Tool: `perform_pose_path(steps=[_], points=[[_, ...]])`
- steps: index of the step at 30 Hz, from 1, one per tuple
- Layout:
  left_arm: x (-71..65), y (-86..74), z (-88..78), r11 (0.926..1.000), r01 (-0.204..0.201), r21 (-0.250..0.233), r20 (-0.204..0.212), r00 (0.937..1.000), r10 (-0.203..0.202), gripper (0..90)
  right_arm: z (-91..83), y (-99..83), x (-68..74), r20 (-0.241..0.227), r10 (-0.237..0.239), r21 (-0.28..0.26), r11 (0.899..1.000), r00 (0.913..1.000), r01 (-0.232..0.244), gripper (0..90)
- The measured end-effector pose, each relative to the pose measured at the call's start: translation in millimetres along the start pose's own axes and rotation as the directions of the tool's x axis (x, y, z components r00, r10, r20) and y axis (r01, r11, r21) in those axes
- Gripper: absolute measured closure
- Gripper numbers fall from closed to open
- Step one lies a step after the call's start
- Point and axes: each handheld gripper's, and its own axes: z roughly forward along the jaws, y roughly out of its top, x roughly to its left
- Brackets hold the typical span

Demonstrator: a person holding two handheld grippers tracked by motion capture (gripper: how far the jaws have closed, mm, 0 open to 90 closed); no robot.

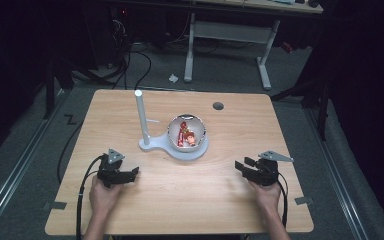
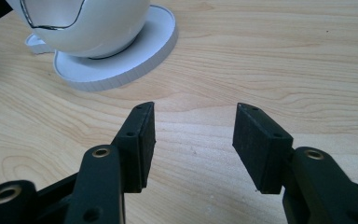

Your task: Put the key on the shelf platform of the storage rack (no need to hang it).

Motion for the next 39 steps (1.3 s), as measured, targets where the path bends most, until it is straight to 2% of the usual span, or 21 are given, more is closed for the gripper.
perform_pose_path(steps=[4,12,19,23,26,29,34,39], points=[[0.0,0.1,-0.1,1.0000,0.000,0.001,0.000,1.0000,0.000,18.5,3.4,-0.8,-1.6,0.012,0.001,-0.003,1.000,0.9999,-0.001,50.1],[0.0,-0.1,-0.2,1.0000,-0.004,0.001,0.003,1.0000,0.004,18.4,13.5,-8.1,-5.0,0.041,0.000,0.024,1.000,0.9992,-0.001,50.7],[-0.3,-0.2,0.0,1.0000,-0.008,-0.002,0.004,1.0000,0.008,18.4,24.8,-10.7,-5.1,0.074,-0.048,0.057,0.997,0.9961,0.044,52.2],[-0.4,-0.2,0.1,1.0000,-0.008,-0.003,0.004,1.0000,0.008,18.4,29.5,-12.0,-4.5,0.081,-0.054,0.070,0.996,0.9953,0.049,52.3],[-0.4,-0.2,0.1,1.0000,-0.008,-0.002,0.004,1.0000,0.008,18.4,31.5,-12.8,-4.6,0.079,-0.051,0.080,0.996,0.9956,0.044,51.8],[-0.3,-0.2,0.0,1.0000,-0.008,-0.002,0.004,1.0000,0.008,18.4,32.9,-13.1,-5.5,0.096,-0.054,0.087,0.995,0.9939,0.046,50.9],[-0.3,-0.2,0.0,1.0000,-0.008,-0.002,0.004,1.0000,0.008,18.5,33.6,-12.5,-8.6,0.107,-0.025,0.096,0.995,0.9940,0.015,48.4],[-0.5,-0.2,0.0,1.0000,-0.007,-0.003,0.004,1.0000,0.007,18.5,34.6,-12.6,-5.5,0.123,-0.054,0.106,0.994,0.9910,0.041,46.0]])
